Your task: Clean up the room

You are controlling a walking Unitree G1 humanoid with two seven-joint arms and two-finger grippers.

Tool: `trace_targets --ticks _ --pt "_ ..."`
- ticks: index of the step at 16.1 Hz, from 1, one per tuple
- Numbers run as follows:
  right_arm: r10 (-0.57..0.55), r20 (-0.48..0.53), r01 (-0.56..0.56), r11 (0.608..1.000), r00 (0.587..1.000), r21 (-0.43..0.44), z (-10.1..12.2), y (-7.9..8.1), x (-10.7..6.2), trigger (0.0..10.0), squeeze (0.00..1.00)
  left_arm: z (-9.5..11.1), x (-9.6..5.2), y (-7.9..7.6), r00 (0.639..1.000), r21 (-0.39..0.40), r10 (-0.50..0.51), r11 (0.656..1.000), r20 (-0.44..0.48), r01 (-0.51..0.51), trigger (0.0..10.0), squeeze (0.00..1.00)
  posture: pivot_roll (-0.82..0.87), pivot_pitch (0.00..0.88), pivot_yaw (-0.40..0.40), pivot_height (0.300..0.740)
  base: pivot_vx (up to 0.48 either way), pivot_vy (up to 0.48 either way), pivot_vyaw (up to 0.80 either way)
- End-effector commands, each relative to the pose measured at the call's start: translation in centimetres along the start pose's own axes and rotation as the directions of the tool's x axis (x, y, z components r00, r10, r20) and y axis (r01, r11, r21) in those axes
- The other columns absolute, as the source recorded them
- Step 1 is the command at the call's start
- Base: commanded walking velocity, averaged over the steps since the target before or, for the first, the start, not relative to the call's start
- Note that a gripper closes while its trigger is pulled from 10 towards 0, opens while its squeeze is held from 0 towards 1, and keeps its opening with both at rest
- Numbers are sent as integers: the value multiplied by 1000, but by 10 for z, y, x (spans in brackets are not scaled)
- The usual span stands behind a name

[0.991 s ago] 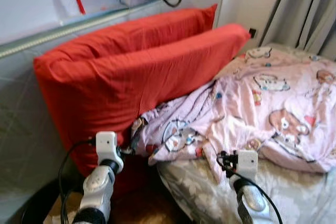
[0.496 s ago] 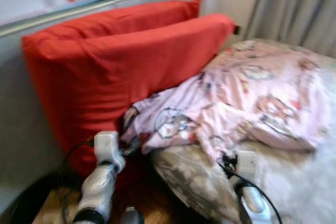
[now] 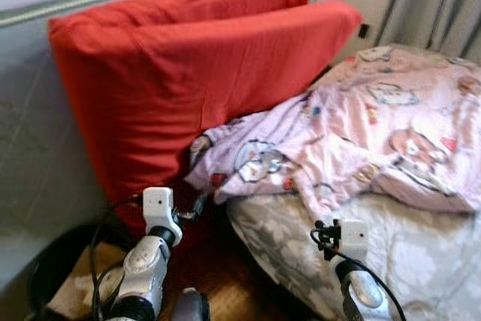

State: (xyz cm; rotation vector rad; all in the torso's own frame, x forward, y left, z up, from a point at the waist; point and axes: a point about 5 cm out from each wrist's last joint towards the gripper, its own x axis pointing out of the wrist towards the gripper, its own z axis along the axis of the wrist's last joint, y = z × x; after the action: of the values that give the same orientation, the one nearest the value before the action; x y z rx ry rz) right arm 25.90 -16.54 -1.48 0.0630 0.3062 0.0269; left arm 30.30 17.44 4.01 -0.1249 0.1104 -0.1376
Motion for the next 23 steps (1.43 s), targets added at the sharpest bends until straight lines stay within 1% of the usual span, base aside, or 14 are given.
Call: trace_targets --ticks 1,3,6,9,11,17,19,20,23 --pt "31 23 -31 999 999 -9 5 7 3 10000 0 -1 -2 7 1000 0 19 1000 -10 -19 10000 0 -36 26 -3 641 0 0 800" --pt "37 21 -37 999 999 -5 5 9 3 10000 0 -1 -2 6 1000 -1 18 1000 -9 -18 10000 0 -37 27 -4 641 0 0 0" --pt "19 19 -19 1000 1000 -2 5 6 3 10000 0 -1 -2 6 1000 1 14 1000 -9 -14 10000 0 -37 27 -4 641 0 0 0" --pt "-24 -8 24 1000 1000 -20 3 1 3 10000 0 0 -2 6 1000 4 9 1000 -8 -9 10000 0 -36 27 -2 641 247 0 0" --pt "-30 -8 30 1000 1000 -8 4 0 4 10000 0 0 -2 5 1000 5 7 1000 -4 -7 10000 0 -36 29 -2 641 289 0 0" --pt "-36 -7 36 999 999 -13 5 0 5 10000 0 1 -2 5 1000 7 5 1000 -1 -5 10000 0 -34 28 -1 641 316 0 0" --pt "-67 -25 67 997 997 -33 3 -3 5 10000 0 2 -2 5 1000 9 4 1000 1 -4 10000 0 -34 29 0 641 326 0 0" --pt "-79 -46 78 997 996 -29 2 -5 5 10000 0 2 -2 5 1000 9 4 1000 3 -4 10000 0 -32 28 0 641 330 0 0" --pt "-69 -34 68 997 997 -23 5 -3 7 10000 0 2 -2 5 1000 10 2 1000 5 -2 10000 0 -32 34 2 641 331 0 -610"
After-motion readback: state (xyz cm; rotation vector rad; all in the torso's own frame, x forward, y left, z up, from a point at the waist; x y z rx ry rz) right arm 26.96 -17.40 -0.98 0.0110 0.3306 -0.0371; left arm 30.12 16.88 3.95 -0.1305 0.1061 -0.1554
